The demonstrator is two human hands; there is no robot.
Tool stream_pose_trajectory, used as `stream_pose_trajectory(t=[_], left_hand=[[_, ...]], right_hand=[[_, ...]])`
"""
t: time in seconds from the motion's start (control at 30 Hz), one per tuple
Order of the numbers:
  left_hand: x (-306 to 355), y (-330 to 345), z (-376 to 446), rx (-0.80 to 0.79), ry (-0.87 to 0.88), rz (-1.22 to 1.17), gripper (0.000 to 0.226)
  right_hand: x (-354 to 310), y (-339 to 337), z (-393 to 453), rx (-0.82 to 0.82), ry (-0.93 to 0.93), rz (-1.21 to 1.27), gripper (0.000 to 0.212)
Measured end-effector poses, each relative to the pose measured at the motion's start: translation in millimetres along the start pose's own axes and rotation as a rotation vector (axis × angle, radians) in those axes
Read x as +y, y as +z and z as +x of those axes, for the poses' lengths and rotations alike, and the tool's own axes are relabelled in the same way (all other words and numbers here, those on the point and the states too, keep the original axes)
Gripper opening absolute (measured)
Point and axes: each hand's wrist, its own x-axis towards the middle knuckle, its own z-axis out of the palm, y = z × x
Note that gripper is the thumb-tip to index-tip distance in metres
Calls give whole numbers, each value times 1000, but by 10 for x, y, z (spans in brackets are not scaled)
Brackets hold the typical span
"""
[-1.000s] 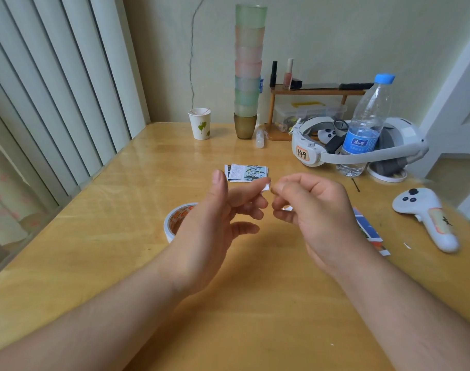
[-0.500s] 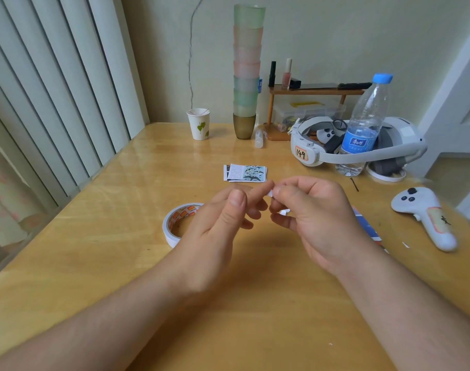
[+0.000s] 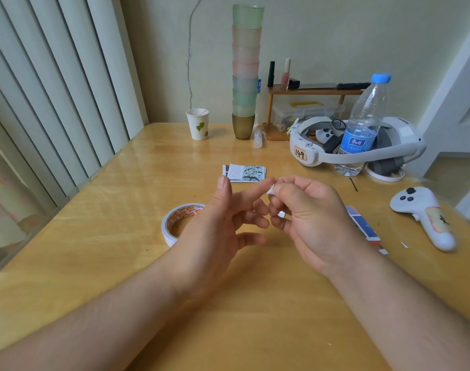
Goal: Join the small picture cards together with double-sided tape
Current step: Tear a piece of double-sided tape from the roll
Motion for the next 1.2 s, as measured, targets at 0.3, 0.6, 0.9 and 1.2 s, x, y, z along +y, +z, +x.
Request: stream_pose_trajectory(t=[0.3,0.6,0.9,1.2], left_hand=[[11,60,13,-27,-120,-268,74],[23,37,-1,63,-29,-87,69],[-37,-15,2,73,76,183,66],[-36,-19,3,60,69,202,66]], right_hand=[[38,84,-12,-47,154,242,22],[-66,14,-20,35,122,57,25],[-84,-15,-39,18,47,-94,18],[-96,-16,-46,3,75,-65,19]])
